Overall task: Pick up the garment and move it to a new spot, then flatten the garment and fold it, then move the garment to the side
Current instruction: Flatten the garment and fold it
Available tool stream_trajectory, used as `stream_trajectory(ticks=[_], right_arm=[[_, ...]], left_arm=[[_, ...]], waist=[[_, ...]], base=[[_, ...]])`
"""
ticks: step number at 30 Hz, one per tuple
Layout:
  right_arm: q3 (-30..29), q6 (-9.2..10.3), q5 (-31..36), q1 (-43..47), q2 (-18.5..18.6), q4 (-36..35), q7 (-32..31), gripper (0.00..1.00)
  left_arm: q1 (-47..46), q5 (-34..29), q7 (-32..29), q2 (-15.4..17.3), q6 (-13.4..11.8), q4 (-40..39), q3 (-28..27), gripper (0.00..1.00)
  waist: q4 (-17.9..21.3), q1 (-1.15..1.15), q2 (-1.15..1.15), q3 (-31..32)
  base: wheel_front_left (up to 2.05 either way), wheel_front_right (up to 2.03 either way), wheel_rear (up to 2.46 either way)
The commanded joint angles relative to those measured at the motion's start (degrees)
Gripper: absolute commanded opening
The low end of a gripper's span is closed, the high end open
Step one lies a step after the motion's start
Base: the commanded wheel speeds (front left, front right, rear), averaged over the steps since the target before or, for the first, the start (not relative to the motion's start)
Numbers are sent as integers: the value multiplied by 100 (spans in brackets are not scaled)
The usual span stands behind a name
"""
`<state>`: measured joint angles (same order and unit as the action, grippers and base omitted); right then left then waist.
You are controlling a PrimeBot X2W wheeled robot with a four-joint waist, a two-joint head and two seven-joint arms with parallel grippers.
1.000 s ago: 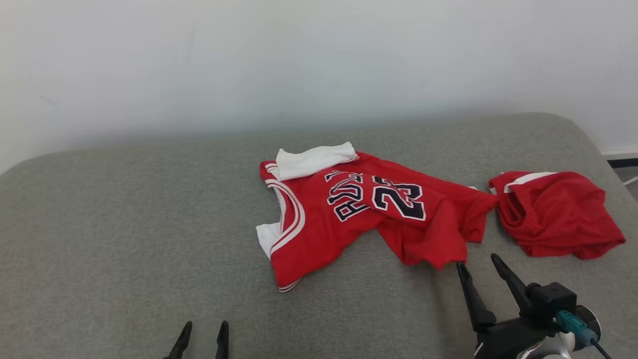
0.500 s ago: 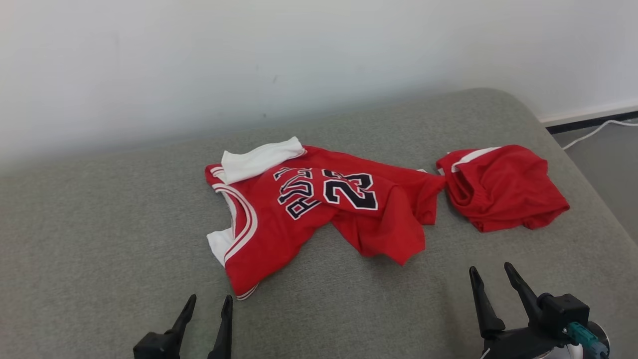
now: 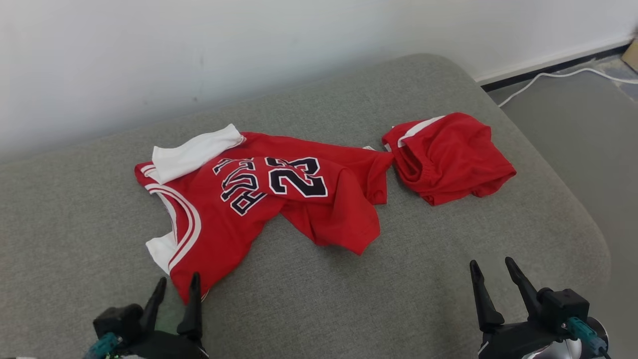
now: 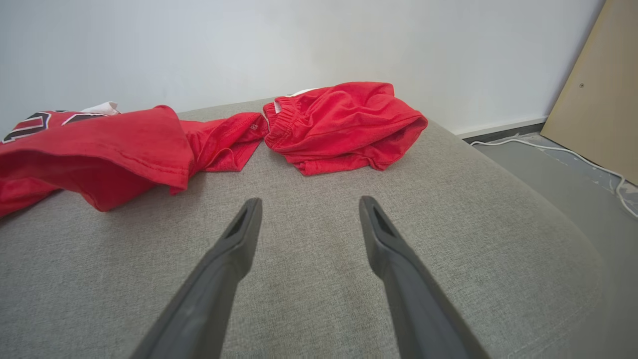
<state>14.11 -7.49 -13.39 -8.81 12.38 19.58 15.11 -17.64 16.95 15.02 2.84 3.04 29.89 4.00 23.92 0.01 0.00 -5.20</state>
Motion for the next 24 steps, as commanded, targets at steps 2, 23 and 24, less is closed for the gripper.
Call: stream_trajectory(ticks=[2, 23, 24], right_arm=[[18, 0, 42, -41, -12, 3, 2, 100], [8, 0, 84, -136, -38, 116, 3, 100], [-6, 0, 85, -117, -35, 132, 2, 100]], left_arm=[[-128, 54, 20, 7, 128, 21, -133, 100], [-390, -669, 20, 13, 438, -1406, -159, 0], [-342, -765, 19, 16, 436, -1694, -205, 0]], waist=[[159, -1, 0, -153], [-248, -1, 0, -261], [-318, -1, 0, -244]], base=[[0, 0, 0], [0, 0, 0], [0, 0, 0]])
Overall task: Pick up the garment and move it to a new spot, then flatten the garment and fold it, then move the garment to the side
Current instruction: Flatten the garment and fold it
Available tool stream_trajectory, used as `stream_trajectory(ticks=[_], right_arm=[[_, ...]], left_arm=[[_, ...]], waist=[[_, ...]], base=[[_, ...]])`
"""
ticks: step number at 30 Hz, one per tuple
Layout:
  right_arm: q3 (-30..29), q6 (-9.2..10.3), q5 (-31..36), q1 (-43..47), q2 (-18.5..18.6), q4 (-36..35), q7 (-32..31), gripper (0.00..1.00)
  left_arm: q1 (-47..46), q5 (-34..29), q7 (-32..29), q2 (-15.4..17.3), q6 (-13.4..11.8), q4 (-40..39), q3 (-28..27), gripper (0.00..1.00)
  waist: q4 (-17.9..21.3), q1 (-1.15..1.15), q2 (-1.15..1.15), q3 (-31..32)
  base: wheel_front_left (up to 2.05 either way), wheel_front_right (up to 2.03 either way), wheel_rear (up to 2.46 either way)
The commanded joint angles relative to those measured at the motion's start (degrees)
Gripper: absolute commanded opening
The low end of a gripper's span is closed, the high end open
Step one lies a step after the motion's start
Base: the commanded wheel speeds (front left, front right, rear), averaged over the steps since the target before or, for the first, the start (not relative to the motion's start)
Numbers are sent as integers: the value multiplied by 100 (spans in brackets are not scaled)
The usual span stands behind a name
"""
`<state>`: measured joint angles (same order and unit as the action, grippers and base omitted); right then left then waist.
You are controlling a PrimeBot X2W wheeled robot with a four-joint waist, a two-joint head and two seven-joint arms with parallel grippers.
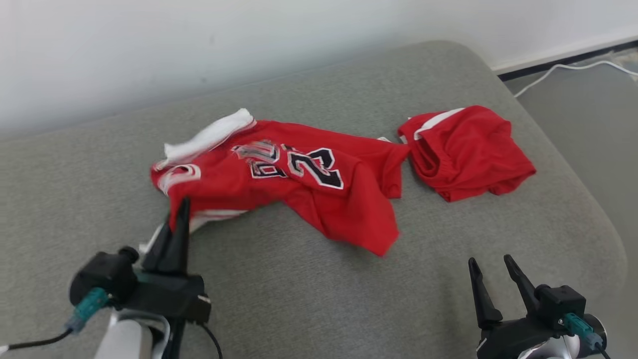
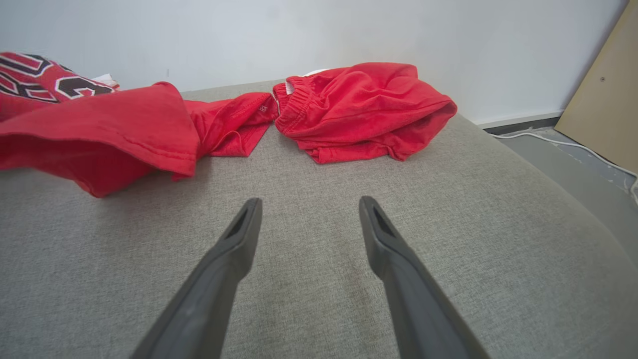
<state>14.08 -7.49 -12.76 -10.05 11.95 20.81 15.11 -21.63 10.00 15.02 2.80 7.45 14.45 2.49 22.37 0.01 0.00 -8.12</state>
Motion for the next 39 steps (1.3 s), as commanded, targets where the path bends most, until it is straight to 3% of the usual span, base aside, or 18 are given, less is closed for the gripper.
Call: stream_trajectory(ticks=[1, 9, 16, 28, 29, 30, 39], right_arm=[[14, 0, 20, 19, -4, 22, 2, 100], [-23, 0, -4, 115, -62, 144, 3, 100], [1, 0, -32, -7, -133, 163, 2, 100], [35, 0, -140, -369, -57, 82, 3, 100], [15, 0, -151, -359, -47, 88, 2, 100], [5, 0, -149, -360, -35, 91, 2, 100], [-91, 0, -80, -268, -59, 115, 2, 100]], left_arm=[[84, -200, 20, 15, -5, -425, -78, 0], [-103, -668, 19, 59, -3, -1131, -131, 0], [-682, -838, 20, 402, -31, 275, -299, 0], [-1620, -966, 19, 978, -374, 1825, -624, 0], [-1655, -927, 20, 949, -403, 1904, -641, 44], [-1699, -894, 20, 934, -432, 1968, -670, 98], [-1252, -655, 20, 664, -568, 1724, -897, 100]], waist=[[-227, -1, 0, 67], [-743, -1, 0, 166], [-939, -1, 0, 1], [-606, -1, 0, -747], [-598, -1, 0, -773], [-592, -1, 0, -793], [-857, -1, 0, -562]], base=[[0, 0, 0], [0, 0, 0], [0, 0, 0], [0, 0, 0], [0, 0, 0], [0, 0, 0], [0, 0, 0]])
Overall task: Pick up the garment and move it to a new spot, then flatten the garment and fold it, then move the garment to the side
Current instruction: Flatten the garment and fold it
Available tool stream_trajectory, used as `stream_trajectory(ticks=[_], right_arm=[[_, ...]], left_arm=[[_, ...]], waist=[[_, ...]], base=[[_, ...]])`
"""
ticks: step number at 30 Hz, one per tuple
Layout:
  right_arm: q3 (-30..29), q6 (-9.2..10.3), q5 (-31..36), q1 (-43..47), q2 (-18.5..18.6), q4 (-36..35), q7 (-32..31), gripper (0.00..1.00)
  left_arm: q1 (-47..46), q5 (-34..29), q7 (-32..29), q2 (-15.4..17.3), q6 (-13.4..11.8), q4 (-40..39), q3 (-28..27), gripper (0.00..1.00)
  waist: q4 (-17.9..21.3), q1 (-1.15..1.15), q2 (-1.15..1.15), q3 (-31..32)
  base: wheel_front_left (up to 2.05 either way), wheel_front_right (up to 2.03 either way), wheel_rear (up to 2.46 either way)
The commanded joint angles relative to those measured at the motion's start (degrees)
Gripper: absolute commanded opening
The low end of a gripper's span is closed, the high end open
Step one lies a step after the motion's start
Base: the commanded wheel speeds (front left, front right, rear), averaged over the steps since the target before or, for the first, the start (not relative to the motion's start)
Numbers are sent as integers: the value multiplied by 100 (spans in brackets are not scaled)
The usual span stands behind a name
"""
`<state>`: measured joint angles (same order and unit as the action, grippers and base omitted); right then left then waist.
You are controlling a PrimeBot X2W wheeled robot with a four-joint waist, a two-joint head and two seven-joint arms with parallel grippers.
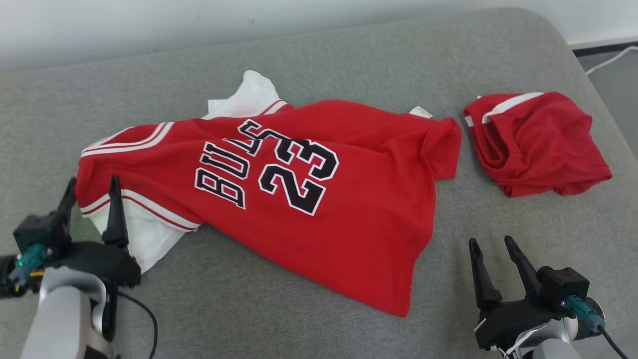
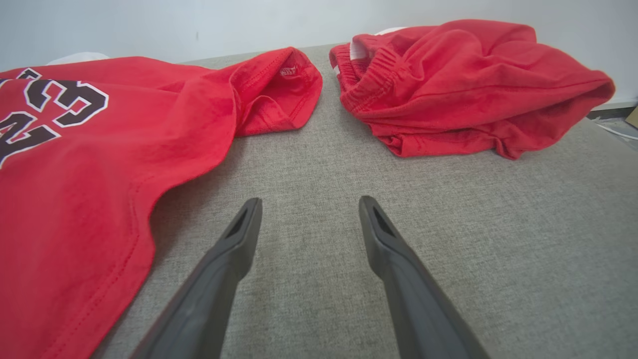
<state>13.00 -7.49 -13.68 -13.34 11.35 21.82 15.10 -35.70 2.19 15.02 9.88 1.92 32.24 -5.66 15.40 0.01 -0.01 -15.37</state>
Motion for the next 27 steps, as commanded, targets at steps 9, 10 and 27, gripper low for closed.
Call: stream_trajectory(ticks=[9, 10, 27], right_arm=[[31, 0, 54, 136, -7, 77, 3, 100], [9, 0, 58, 156, -5, 82, 3, 100], [4, 0, 41, 208, 22, 54, 3, 100]], left_arm=[[971, 223, 19, -355, 11, -504, -323, 100], [1066, 241, 20, -403, 49, -543, -314, 100], [1641, 846, 19, -685, 377, -363, 67, 100]], waist=[[-444, -1, 1, 603], [-472, -1, 1, 639], [-390, -1, 1, 608]], base=[[0, 0, 0], [0, 0, 0], [0, 0, 0]])
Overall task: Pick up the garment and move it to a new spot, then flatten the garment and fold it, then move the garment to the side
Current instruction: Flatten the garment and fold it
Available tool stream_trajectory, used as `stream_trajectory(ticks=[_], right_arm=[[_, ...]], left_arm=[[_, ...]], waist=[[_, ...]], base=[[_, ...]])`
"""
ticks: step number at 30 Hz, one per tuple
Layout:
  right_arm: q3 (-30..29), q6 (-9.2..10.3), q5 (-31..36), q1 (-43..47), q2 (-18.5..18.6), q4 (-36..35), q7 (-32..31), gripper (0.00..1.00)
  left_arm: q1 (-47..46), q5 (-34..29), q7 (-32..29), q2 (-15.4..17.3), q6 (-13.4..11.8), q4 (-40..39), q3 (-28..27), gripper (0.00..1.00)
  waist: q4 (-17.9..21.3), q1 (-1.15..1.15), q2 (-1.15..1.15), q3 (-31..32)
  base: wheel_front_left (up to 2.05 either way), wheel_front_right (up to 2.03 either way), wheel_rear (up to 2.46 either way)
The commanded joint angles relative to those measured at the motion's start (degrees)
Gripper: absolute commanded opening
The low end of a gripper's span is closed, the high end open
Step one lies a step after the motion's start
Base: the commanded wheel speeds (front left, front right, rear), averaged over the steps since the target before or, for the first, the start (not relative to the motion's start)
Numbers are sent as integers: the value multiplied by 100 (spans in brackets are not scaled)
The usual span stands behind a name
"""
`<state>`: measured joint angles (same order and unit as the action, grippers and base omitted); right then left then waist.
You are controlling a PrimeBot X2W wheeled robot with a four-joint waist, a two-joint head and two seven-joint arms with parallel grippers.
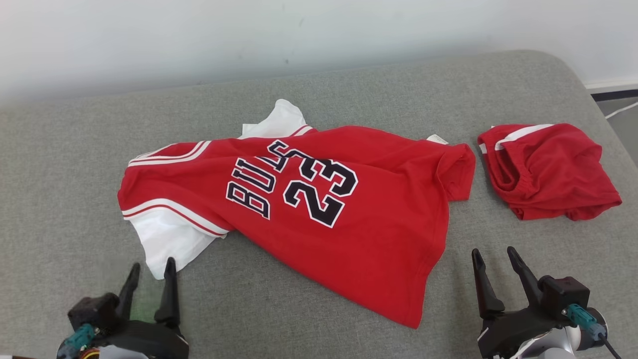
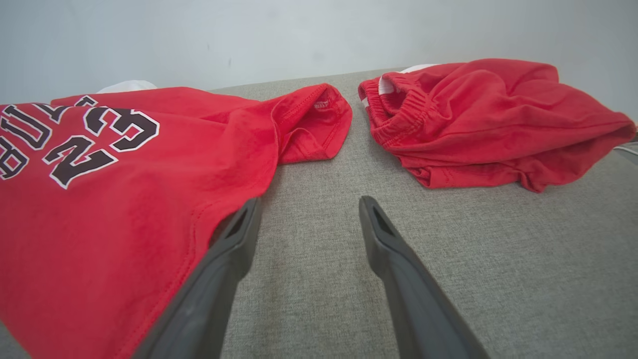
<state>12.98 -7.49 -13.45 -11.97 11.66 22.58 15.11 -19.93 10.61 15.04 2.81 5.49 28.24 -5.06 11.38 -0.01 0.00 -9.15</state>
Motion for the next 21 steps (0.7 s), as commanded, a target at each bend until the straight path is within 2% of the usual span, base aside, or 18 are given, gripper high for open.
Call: stream_trajectory(ticks=[1, 8, 9, 10, 15, 21], right_arm=[[1, 0, 15, 64, -6, -20, 2, 100], [63, 0, -3, -81, 0, -47, 2, 100], [53, 0, 3, -88, -7, -56, 2, 100], [29, 0, 4, -91, -4, -62, 2, 100], [-87, 0, -9, -8, -5, -49, 2, 100], [-165, 0, 8, 91, -85, 12, 2, 100]], left_arm=[[54, 57, 18, 20, 25, 63, 60, 100], [-128, 253, 18, 13, -70, 296, 114, 100], [-138, 266, 18, 15, -69, 308, 97, 77], [-151, 298, 18, 15, -52, 317, 78, 0], [-151, 366, 18, 15, -13, 233, 52, 0], [128, 198, 17, 11, -6, -82, -78, 0]], waist=[[23, 1, 0, -27], [153, 1, 0, -136], [170, 1, 0, -150], [182, 1, 0, -165], [118, 1, 0, -176], [-207, 1, 0, 24]], base=[[0, 0, 0], [0, 0, 0], [0, 0, 0], [0, 0, 0], [0, 0, 0], [0, 0, 0]])
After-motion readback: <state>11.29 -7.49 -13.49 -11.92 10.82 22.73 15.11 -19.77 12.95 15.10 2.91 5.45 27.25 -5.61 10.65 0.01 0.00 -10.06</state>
